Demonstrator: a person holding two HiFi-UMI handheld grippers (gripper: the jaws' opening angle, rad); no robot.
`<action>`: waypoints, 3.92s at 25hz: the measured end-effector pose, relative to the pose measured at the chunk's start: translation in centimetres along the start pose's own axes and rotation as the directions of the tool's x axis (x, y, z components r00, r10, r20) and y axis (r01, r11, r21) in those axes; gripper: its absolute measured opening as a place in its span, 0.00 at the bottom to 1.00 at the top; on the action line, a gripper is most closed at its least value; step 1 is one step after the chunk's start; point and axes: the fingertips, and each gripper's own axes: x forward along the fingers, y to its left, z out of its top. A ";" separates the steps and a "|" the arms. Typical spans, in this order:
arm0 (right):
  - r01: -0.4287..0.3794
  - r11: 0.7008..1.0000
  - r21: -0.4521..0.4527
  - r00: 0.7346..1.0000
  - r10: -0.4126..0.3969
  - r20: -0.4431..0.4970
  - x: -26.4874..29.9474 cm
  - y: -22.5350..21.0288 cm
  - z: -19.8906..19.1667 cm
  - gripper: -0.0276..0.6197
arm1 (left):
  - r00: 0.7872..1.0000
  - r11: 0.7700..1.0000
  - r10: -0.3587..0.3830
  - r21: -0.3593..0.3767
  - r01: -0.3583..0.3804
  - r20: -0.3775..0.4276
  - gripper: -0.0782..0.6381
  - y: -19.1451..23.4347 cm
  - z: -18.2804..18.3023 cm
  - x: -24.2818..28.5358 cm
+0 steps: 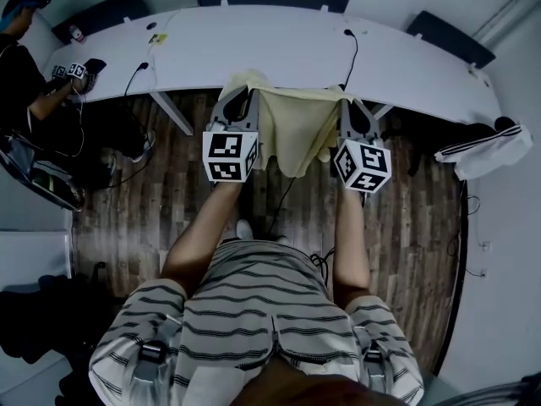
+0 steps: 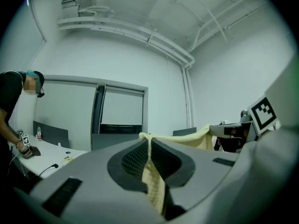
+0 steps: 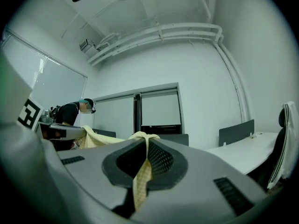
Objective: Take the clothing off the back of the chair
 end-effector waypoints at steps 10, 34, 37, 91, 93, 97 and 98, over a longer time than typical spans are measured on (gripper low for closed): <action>0.011 1.000 -0.004 0.999 -0.011 0.033 -1.2 0.8 2.0 0.07 | 0.998 1.000 -0.025 -0.004 0.025 0.059 0.16 -0.3 3.0 -1.1; 0.037 0.999 -0.022 0.994 -0.035 0.103 -6.8 3.0 4.9 0.07 | 0.988 0.998 -0.062 0.010 0.061 0.139 0.16 -2.8 6.0 -6.7; 0.044 0.999 -0.029 0.995 -0.041 0.095 -7.2 3.2 4.2 0.07 | 0.989 0.998 -0.060 0.014 0.058 0.132 0.16 -2.9 5.5 -7.0; 0.044 0.998 -0.050 0.998 -0.046 -0.050 -10.4 6.0 -9.0 0.07 | 0.999 0.997 -0.013 0.076 0.016 -0.033 0.16 -4.6 -6.8 -10.1; 0.046 0.998 -0.049 0.997 -0.048 -0.052 -10.4 6.1 -9.2 0.07 | 0.999 0.997 -0.014 0.078 0.017 -0.040 0.16 -4.6 -7.3 -10.2; 0.052 0.998 -0.047 0.997 -0.054 -0.058 -10.4 6.2 -9.6 0.07 | 0.999 0.997 -0.014 0.074 0.018 -0.046 0.16 -4.4 -7.8 -10.2; 0.053 0.998 -0.046 0.997 -0.056 -0.061 -10.5 6.2 -9.7 0.07 | 0.999 0.997 -0.015 0.073 0.019 -0.048 0.16 -4.4 -8.0 -10.3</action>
